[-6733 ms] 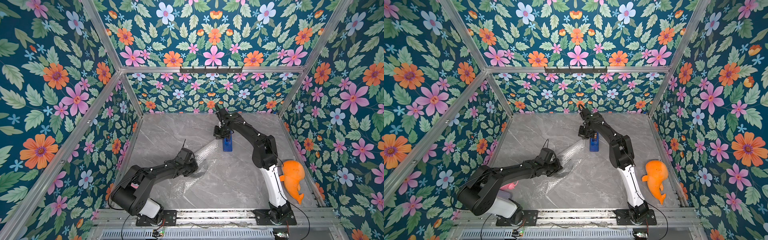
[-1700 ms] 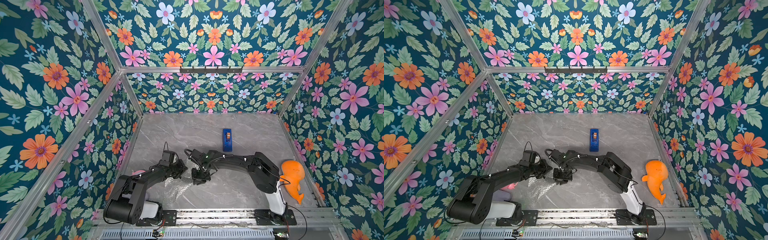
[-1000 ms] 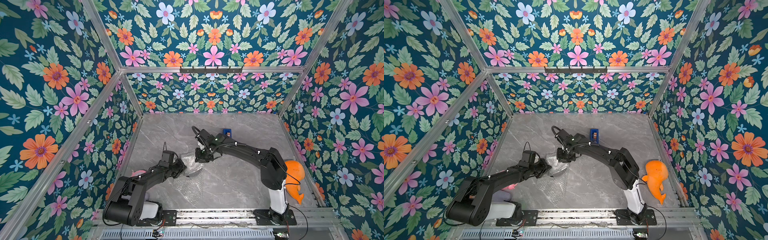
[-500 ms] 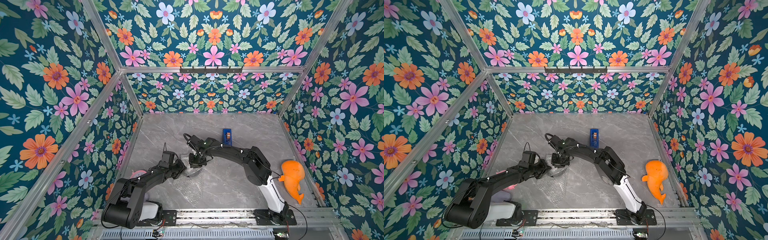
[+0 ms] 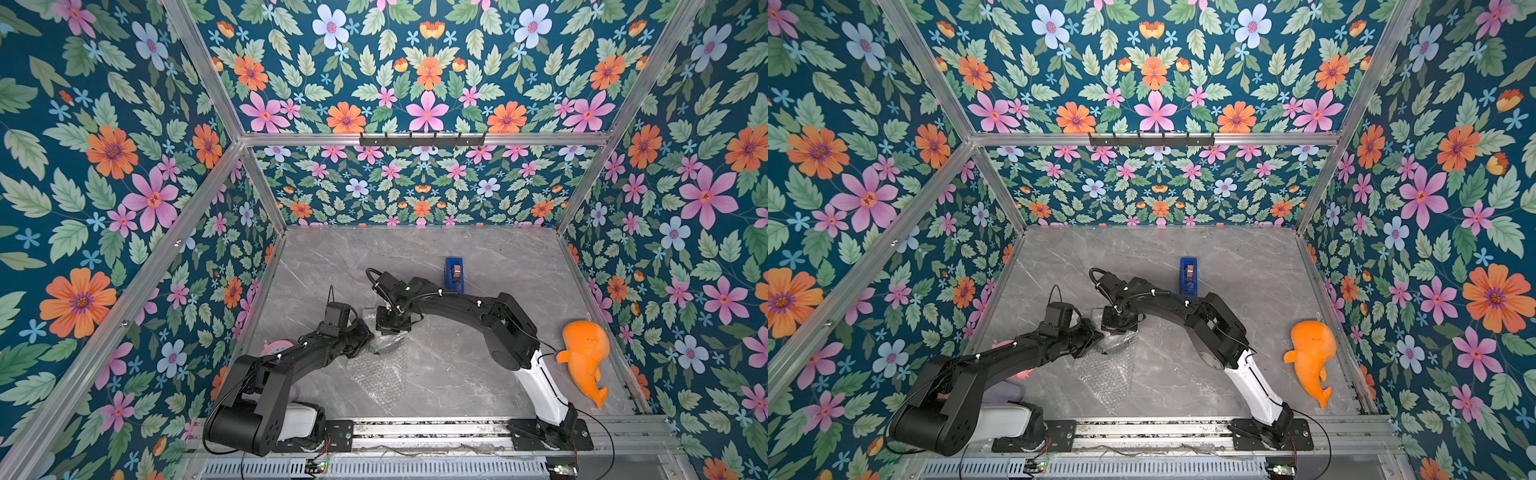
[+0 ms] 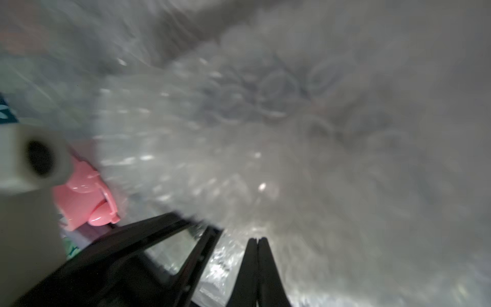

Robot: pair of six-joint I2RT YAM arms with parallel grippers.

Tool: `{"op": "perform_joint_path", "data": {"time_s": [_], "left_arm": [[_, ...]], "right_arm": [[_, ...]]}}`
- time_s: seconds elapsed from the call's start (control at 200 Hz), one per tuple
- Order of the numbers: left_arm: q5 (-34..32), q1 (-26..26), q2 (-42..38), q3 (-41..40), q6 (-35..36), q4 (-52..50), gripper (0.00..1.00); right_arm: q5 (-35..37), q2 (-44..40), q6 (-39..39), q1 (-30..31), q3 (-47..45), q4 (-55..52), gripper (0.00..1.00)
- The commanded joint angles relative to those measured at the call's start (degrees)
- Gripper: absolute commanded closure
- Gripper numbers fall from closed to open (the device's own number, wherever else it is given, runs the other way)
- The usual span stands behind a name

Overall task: Wrap dinner plates in bubble wrap
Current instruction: Wrap the plate in the bubble wrap.

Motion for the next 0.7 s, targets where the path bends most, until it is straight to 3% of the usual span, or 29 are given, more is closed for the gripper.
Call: {"op": "perform_joint_path", "data": {"time_s": [0.0, 0.345, 0.695], "left_arm": [[-0.1, 0.0, 0.1, 0.4, -0.5, -0.5, 1.0], [-0.5, -0.2, -2.3, 5.3, -0.6, -0.7, 1.0], [2.2, -0.2, 5.2, 3.6, 0.5, 3.8, 1.0]], "right_arm": [[-2.4, 0.1, 2.2, 0.2, -2.3, 1.4, 1.0], [-2.5, -1.8, 3.6, 0.3, -8.2, 3.5, 1.0], [-1.2, -2.2, 4.1, 0.2, -7.9, 3.1, 1.0]]}}
